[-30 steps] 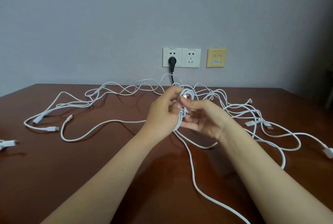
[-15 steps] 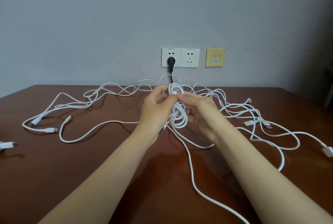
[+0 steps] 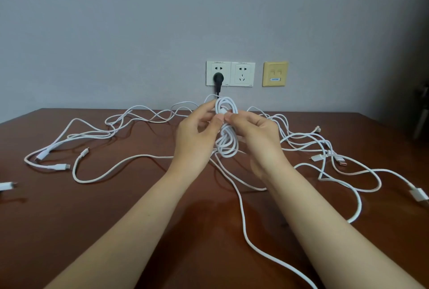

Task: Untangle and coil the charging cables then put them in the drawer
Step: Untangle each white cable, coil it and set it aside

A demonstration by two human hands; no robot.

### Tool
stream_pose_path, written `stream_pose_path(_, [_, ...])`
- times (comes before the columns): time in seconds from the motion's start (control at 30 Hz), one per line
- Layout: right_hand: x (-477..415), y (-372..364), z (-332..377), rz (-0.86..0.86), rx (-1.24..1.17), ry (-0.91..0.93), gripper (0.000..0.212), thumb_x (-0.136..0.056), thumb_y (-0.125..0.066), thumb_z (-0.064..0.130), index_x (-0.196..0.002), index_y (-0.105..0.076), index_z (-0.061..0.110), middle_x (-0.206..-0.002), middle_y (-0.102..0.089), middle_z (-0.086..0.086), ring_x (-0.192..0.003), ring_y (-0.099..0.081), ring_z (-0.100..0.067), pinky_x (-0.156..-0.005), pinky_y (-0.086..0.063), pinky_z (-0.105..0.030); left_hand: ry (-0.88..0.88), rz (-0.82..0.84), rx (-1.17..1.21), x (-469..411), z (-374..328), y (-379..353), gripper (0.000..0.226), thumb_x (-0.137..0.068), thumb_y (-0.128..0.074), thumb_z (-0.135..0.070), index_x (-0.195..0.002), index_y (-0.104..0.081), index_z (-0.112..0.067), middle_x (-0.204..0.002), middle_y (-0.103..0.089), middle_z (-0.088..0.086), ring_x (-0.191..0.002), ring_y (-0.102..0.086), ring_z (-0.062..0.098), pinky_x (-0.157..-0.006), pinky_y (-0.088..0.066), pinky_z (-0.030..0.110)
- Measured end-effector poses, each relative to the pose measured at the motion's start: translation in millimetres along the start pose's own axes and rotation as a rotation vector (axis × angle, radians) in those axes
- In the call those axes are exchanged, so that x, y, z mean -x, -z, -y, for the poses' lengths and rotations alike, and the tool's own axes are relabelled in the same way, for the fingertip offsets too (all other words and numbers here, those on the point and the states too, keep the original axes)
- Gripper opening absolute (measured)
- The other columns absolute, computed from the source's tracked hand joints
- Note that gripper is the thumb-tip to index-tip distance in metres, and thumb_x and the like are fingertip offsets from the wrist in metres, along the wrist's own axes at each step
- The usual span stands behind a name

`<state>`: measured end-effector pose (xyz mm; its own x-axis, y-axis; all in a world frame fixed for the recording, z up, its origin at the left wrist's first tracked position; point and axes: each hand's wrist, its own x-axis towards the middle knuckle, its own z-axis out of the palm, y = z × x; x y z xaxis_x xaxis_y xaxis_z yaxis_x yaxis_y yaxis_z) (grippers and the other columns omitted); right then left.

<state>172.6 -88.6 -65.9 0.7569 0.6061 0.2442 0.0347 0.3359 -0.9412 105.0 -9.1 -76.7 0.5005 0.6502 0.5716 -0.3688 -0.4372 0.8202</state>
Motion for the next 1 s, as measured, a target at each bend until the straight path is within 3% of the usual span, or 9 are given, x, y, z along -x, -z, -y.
stream_pose_path(0.17, [-2.2, 7.9, 2.5, 0.008, -0.039, -0.053, 0.008, -0.082, -0.066, 0.005, -0.087, -0.069, 0.001, -0.074, -0.067, -0.010, -0.066, -0.061, -0.019, -0.070, -0.053, -0.029, -0.041, 0.067, -0.026, 2.1, -4.2, -0.2, 0.036, -0.091, -0.055, -0.004, -0.103, -0.060, -0.038, -0.077, -0.067, -0.015, -0.065, -0.060, -0.007, -0.063, -0.051, 0.013])
stream_pose_path(0.23, [-2.3, 10.7, 4.0, -0.013, -0.063, -0.055, 0.014, -0.081, -0.068, 0.007, -0.091, -0.069, -0.002, -0.076, -0.067, -0.012, -0.064, -0.062, -0.020, -0.070, -0.054, -0.030, -0.048, 0.086, -0.067, 2.7, -3.2, -1.0, 0.034, -0.091, -0.056, -0.009, -0.097, -0.060, -0.042, -0.082, -0.068, -0.002, -0.068, -0.058, -0.002, -0.069, -0.053, 0.020])
stream_pose_path(0.3, [-4.3, 10.7, 2.8, -0.055, -0.093, -0.054, 0.022, -0.078, -0.070, 0.008, -0.096, -0.067, -0.006, -0.085, -0.067, -0.018, -0.074, -0.062, -0.025, -0.080, -0.053, -0.038, -0.030, 0.079, -0.101, 2.1, -0.2, -0.1, 0.031, -0.091, -0.057, -0.014, -0.094, -0.060, -0.044, -0.089, -0.068, 0.004, -0.073, -0.058, 0.001, -0.080, -0.052, 0.028])
stream_pose_path(0.37, [-5.0, 7.7, 0.1, -0.074, -0.077, -0.042, 0.026, -0.078, -0.072, 0.009, -0.098, -0.066, -0.006, -0.089, -0.066, -0.018, -0.079, -0.062, -0.025, -0.087, -0.051, -0.042, 0.021, 0.054, -0.045, 1.5, 3.4, 0.0, 0.023, -0.090, -0.058, -0.014, -0.093, -0.064, -0.036, -0.082, -0.069, -0.008, -0.071, -0.060, -0.004, -0.079, -0.053, 0.025])
stream_pose_path(0.43, [-4.8, 3.1, -4.4, -0.067, -0.023, -0.032, 0.025, -0.080, -0.071, 0.011, -0.098, -0.066, -0.005, -0.087, -0.066, -0.016, -0.078, -0.061, -0.023, -0.089, -0.050, -0.044, 0.095, 0.022, 0.025, 1.4, 5.0, -0.7, 0.018, -0.090, -0.059, -0.012, -0.087, -0.065, -0.029, -0.071, -0.069, -0.016, -0.067, -0.062, -0.006, -0.068, -0.054, 0.016])
stream_pose_path(0.6, [-6.6, -2.3, -10.1, -0.019, -0.016, -0.069, 0.020, -0.080, -0.071, 0.012, -0.097, -0.064, 0.005, -0.091, -0.062, -0.015, -0.083, -0.059, -0.026, -0.093, -0.047, -0.048, 0.202, -0.066, 0.163, 0.6, 5.1, -0.3, 0.015, -0.090, -0.057, -0.007, -0.086, -0.061, -0.021, -0.082, -0.066, -0.004, -0.062, -0.066, 0.001, -0.058, -0.050, 0.012])
stream_pose_path(0.77, [-8.4, 0.1, -16.9, -0.005, 0.097, -0.043, 0.015, -0.081, -0.065, 0.003, -0.084, -0.063, 0.018, -0.089, -0.066, -0.013, -0.085, -0.062, -0.028, -0.092, -0.049, -0.046, 0.283, -0.111, 0.182, -1.8, 6.2, 4.4, 0.025, -0.090, -0.056, -0.003, -0.111, -0.053, -0.016, -0.085, -0.063, 0.000, -0.052, -0.063, 0.000, -0.054, -0.051, 0.012])
stream_pose_path(1.0, [-12.2, 3.0, -26.7, -0.054, 0.243, 0.057, 0.021, -0.081, -0.065, 0.006, -0.076, -0.069, 0.026, -0.088, -0.072, -0.005, -0.089, -0.068, -0.028, -0.088, -0.052, -0.049, 0.406, -0.100, 0.179, -4.7, 5.7, 5.7, 0.017, -0.089, -0.055, -0.002, -0.103, -0.055, -0.011, -0.083, -0.062, 0.003, -0.049, -0.062, 0.001, -0.054, -0.053, 0.013])
